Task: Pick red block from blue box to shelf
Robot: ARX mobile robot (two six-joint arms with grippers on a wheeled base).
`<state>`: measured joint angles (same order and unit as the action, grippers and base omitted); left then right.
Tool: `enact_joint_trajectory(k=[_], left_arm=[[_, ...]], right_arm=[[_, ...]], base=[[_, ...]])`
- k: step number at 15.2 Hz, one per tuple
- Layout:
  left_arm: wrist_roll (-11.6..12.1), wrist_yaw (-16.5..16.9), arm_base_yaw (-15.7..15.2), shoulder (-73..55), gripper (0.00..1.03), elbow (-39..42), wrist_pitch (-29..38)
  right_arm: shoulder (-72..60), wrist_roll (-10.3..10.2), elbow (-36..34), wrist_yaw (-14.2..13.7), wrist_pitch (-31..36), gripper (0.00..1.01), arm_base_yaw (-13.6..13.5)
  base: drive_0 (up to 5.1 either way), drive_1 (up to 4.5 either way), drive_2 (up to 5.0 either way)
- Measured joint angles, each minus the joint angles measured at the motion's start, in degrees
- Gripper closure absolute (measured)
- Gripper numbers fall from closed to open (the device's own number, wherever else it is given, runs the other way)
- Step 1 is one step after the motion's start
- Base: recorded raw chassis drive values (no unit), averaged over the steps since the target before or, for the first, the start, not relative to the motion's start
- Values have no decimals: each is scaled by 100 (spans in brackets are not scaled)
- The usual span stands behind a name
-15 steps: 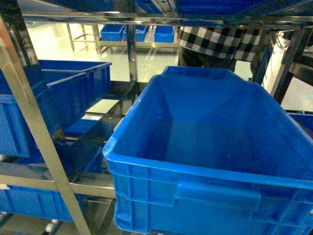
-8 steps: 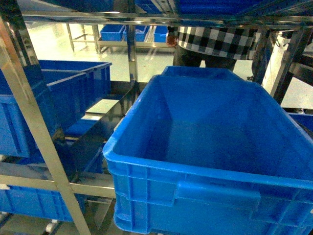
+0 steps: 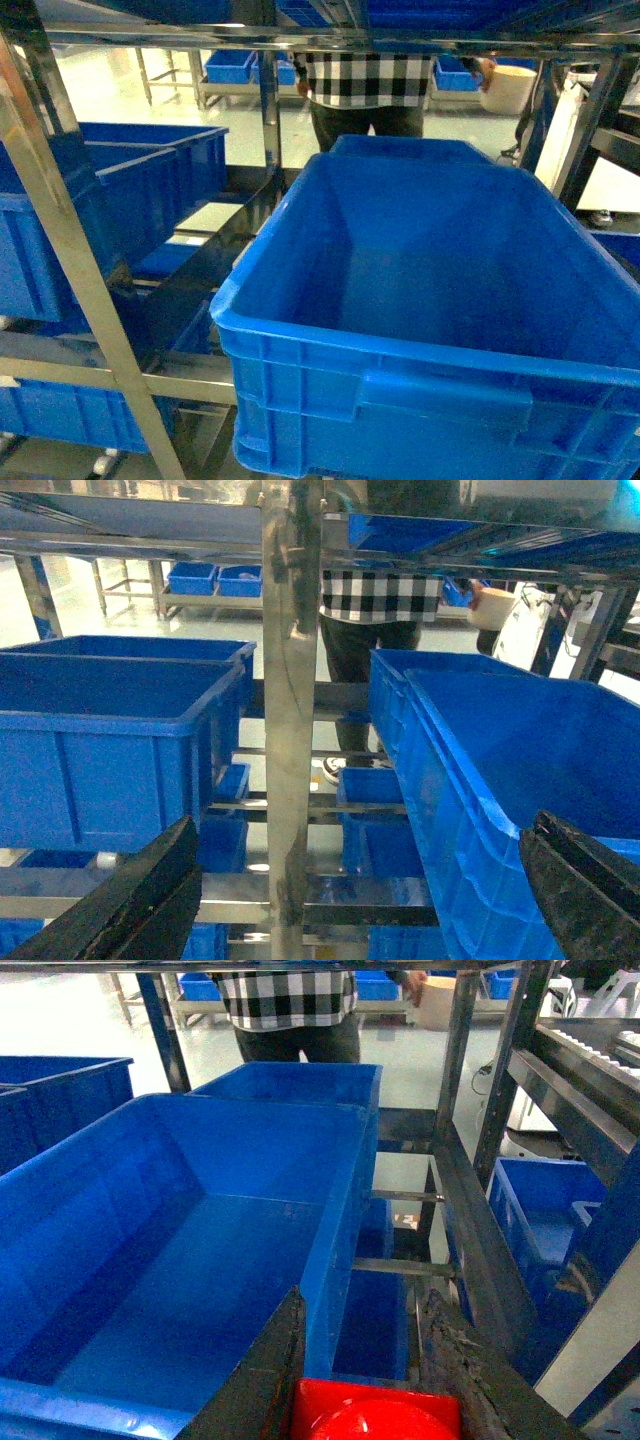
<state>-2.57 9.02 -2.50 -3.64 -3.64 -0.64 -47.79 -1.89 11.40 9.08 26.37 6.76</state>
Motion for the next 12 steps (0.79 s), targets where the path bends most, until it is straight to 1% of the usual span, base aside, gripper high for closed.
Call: enact_joint_trajectory(k=[6, 7, 8, 9, 10, 11, 12], left_arm=[[0, 0, 0, 0, 5, 0, 0], [0, 0, 0, 0, 5, 0, 0], [0, 0, 0, 0, 5, 0, 2], [0, 2, 0, 0, 5, 0, 2], [0, 0, 0, 0, 5, 0, -2], [0, 0, 0, 0, 5, 0, 2], [0, 2, 0, 0, 5, 0, 2]], right_arm=[[0, 0, 0, 0, 7, 72, 0], [-122, 9, 0, 208, -168, 72, -116], [-461, -85, -22, 621, -678, 72, -483], [-859, -232, -76, 636, -428, 72, -782], [-1145, -341, -37, 501, 81, 72, -994], [-1401, -387, 76, 389, 546, 72, -1198], [-1996, -385, 345, 199, 1322, 72, -1596]], base=[[0, 0, 0], [0, 0, 0], [0, 0, 0], [0, 0, 0], [0, 0, 0], [0, 0, 0], [0, 0, 0]])
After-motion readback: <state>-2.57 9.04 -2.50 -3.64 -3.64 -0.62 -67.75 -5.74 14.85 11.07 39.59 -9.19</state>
